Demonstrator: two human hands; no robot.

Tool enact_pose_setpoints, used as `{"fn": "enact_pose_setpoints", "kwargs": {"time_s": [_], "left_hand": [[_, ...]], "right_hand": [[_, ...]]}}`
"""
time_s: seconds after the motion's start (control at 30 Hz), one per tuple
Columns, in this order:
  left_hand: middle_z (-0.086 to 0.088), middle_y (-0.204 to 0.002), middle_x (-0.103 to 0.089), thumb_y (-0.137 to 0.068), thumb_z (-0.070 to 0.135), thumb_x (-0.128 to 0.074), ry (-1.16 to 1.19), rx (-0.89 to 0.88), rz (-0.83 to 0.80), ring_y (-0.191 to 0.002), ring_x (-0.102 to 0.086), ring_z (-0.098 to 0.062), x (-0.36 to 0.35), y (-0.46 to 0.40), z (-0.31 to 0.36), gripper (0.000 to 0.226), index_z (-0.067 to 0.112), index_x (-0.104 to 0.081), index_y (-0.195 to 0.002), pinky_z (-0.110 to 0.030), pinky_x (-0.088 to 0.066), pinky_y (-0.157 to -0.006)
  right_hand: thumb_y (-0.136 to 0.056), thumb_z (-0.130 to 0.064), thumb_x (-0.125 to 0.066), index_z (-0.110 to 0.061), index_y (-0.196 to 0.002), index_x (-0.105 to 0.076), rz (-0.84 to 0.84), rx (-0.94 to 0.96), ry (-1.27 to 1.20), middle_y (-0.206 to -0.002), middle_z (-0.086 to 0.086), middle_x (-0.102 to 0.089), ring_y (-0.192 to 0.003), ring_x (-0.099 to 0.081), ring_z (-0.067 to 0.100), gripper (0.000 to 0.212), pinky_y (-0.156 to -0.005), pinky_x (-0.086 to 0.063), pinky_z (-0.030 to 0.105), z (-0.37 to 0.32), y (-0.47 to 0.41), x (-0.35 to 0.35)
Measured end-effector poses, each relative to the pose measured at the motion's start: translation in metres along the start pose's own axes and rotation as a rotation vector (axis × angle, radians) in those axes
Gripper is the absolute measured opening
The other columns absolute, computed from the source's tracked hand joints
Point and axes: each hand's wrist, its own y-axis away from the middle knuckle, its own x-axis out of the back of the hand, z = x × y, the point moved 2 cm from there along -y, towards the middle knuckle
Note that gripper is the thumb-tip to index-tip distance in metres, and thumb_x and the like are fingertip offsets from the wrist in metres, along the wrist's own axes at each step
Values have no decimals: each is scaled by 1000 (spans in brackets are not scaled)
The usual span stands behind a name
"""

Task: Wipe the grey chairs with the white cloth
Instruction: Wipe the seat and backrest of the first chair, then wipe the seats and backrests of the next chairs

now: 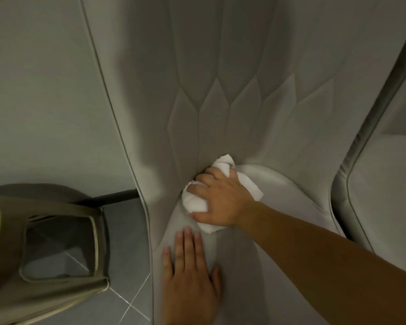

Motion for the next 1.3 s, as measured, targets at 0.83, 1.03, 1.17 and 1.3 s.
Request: {"fn": "enact_pose_setpoints", "kwargs": {"time_s": [0.83, 1.03, 1.17, 1.3], "left_hand": [[-25, -158, -26, -91, 50, -33, -37, -232, 104, -146, -22, -42, 52, -52, 151, 72, 6, -40, -149, -58, -19, -115], [-20, -162, -13, -97, 55, -24, -110, -501, 82, -151, -8, -34, 45, -81, 253, 72, 14, -23, -156, -55, -14, -119], [-18, -163, -13, -96, 57, -31, -78, -565, 77, -152, -4, -31, 28, -87, 309, 73, 18, -18, -157, -53, -13, -120], [-16, -164, -12, -97, 61, -26, -121, -637, -4, -152, -4, -29, -10, -91, 348, 74, 18, -20, -157, -53, -12, -120]], "right_hand": [[-82, -60, -52, -32, -106, -70, -21, -605, 138, -90, -6, -70, -95, -66, 22, 41, -105, -44, 46, 120, 280, 88], [-81, -61, -31, -34, -130, -58, 73, -962, 10, -118, -1, -65, -122, -49, 31, 63, -99, -44, 55, 229, 358, 115], [-85, -68, -26, -38, -147, -39, 64, -1004, -28, -150, 0, -45, -140, -30, 28, 71, -112, -26, 62, 277, 374, 111], [-90, -77, -29, -50, -157, -7, -85, -1010, -75, -169, -10, 3, -154, 13, 23, 76, -113, 1, 72, 287, 388, 71]]}}
